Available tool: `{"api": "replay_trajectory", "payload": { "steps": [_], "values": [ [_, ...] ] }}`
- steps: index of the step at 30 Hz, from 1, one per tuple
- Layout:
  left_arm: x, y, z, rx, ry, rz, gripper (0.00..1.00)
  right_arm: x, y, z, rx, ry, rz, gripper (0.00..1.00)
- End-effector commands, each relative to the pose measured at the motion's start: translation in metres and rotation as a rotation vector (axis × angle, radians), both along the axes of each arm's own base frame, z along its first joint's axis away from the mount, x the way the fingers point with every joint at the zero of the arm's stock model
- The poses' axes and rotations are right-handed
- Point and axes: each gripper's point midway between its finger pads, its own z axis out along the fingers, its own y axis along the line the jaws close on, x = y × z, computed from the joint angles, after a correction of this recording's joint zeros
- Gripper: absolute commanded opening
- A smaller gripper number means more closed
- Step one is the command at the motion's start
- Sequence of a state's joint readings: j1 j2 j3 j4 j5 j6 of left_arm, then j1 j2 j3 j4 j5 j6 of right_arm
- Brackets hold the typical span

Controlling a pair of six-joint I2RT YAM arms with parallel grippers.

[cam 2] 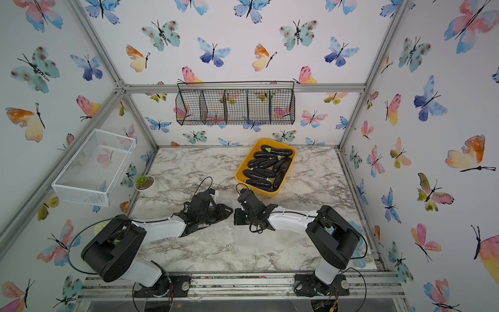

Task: Place the eggplant in a zip-top bag and seal the zipper
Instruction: Open the zipper food storage bag.

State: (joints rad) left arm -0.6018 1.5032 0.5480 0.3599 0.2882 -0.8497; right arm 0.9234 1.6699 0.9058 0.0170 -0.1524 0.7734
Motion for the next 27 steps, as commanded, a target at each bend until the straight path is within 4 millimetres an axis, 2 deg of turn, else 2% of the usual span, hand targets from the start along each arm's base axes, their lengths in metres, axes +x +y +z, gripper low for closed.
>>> {"api": "replay_trajectory", "payload": {
  "steps": [1, 27],
  "values": [
    [-0.002, 0.002, 0.014, -0.007, -0.034, -0.009, 0.33, 0.006, 0.004, 0.005, 0.009, -0.021, 0.001, 0.05],
    [-0.001, -0.002, 0.005, -0.014, -0.022, -0.017, 0.3, 0.006, 0.012, 0.011, 0.036, -0.018, 0.027, 0.04]
  ]
}}
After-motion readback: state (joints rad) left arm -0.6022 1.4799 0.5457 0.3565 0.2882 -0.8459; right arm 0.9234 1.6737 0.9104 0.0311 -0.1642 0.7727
